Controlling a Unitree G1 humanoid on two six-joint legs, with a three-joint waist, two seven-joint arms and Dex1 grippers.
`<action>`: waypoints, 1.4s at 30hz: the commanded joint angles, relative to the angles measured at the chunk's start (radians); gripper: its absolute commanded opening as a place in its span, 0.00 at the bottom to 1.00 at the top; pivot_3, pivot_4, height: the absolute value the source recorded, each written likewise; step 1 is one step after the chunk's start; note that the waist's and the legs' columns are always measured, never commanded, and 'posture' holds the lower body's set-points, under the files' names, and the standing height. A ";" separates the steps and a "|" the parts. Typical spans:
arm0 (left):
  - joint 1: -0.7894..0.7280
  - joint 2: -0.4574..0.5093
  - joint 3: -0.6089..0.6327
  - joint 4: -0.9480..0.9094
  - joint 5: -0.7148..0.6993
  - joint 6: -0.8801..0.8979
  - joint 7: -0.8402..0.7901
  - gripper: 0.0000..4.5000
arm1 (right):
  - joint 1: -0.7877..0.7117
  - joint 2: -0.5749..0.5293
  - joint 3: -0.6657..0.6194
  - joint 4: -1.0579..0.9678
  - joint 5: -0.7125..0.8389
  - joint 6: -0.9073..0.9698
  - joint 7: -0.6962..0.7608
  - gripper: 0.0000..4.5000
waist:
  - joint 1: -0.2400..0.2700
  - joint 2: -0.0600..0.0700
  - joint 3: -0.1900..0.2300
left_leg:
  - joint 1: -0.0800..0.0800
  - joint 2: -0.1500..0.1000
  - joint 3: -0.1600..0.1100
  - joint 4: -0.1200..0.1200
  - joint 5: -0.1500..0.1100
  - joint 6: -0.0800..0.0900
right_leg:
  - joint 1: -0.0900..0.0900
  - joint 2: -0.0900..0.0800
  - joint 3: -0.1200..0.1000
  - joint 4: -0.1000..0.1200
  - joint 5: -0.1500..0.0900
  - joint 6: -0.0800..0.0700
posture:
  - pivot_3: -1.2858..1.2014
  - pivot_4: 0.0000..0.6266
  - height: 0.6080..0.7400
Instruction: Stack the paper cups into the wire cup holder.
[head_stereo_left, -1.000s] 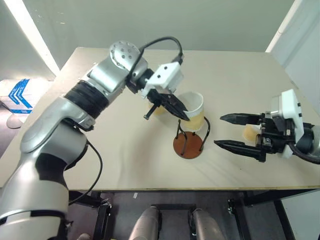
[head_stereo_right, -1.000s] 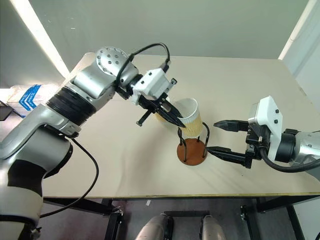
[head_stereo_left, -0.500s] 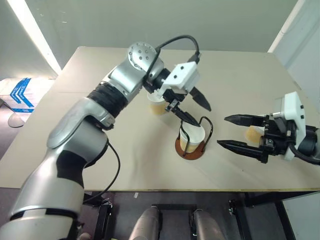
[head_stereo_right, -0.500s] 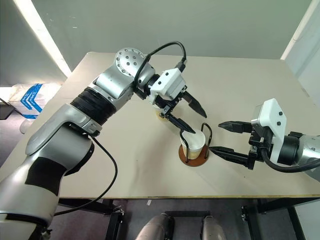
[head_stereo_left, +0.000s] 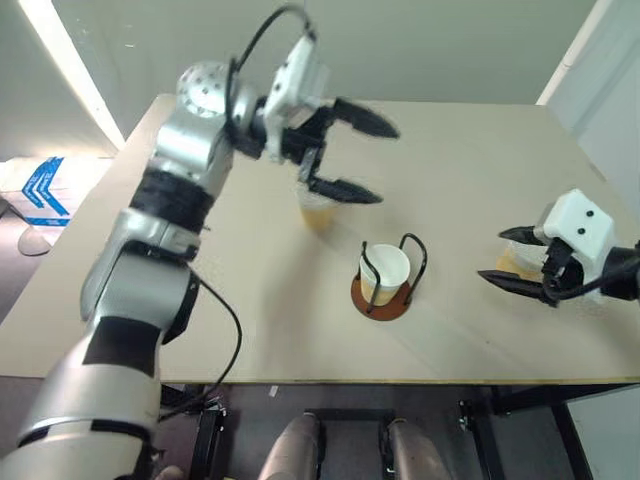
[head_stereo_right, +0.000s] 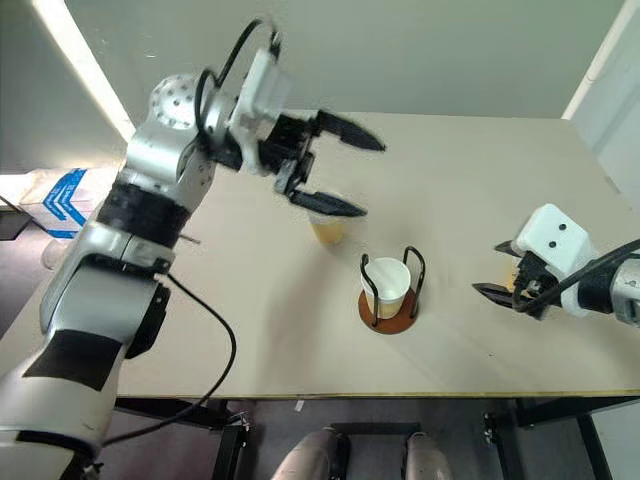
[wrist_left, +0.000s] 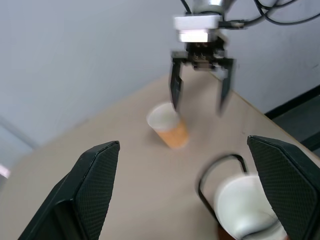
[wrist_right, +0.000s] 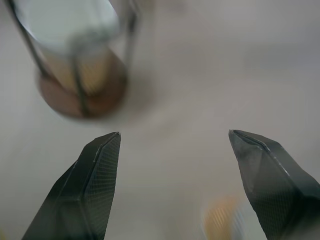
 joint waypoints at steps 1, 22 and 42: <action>0.073 0.012 0.085 -0.150 0.031 0.061 0.100 0.99 | 0.011 -0.060 0.036 0.088 -0.132 -0.086 0.056 0.81 | 0.000 0.000 0.000 | 0.000 0.000 0.000 0.001 0.000 0.000 | 0.000 0.000 0.000 0.000 0.000 0.000 | 0.52 0.24 1.00; 0.313 -0.007 0.244 -0.381 0.122 0.211 0.338 0.99 | -0.472 0.120 0.459 0.743 -0.557 -0.466 0.351 0.81 | -0.009 0.000 0.001 | 0.010 0.000 0.003 0.001 0.000 0.012 | 0.007 -0.001 0.002 0.004 0.005 -0.005 | 0.52 0.24 1.00; 0.369 0.190 0.289 -0.312 0.049 0.342 0.012 1.00 | -0.543 0.094 0.224 0.217 -0.190 -0.031 0.518 0.01 | -0.012 0.001 0.001 | 0.010 -0.001 0.000 -0.003 0.001 0.003 | 0.005 -0.001 0.000 0.006 -0.003 -0.021 | 0.52 0.24 1.00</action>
